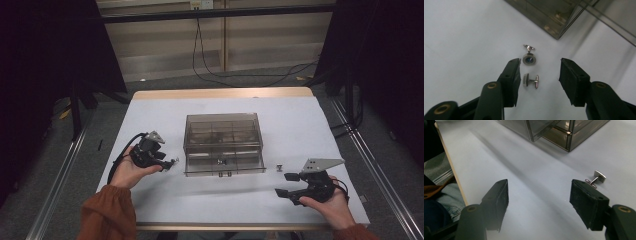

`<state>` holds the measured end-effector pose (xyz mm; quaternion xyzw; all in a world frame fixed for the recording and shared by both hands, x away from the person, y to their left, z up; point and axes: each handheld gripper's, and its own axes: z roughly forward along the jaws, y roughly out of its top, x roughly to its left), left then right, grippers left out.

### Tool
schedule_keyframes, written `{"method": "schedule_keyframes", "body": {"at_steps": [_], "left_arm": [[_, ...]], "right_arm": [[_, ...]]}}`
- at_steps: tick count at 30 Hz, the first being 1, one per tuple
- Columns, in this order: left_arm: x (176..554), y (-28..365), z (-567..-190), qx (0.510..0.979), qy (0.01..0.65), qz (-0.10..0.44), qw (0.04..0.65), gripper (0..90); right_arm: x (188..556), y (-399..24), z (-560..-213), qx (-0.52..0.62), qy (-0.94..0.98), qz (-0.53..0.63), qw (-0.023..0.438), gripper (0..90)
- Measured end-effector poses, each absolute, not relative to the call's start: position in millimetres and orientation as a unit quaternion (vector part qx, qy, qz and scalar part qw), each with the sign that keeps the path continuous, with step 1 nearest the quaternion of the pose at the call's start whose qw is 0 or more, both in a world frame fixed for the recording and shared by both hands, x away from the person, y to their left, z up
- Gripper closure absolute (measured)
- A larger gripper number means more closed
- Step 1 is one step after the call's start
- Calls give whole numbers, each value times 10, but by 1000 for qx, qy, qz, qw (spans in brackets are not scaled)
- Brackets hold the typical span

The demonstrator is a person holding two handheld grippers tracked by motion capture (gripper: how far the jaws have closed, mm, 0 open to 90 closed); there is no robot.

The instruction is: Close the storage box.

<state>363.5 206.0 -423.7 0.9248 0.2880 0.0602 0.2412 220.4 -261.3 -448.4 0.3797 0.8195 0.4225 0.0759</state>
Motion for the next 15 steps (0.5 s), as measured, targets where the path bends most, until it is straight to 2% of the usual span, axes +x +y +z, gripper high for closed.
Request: {"method": "schedule_keyframes", "body": {"at_steps": [15], "left_arm": [[3901,1830,-4369,951,266,29,155,582]], "right_arm": [[2206,-2621,-4505,376,822,422,71,300]]}}
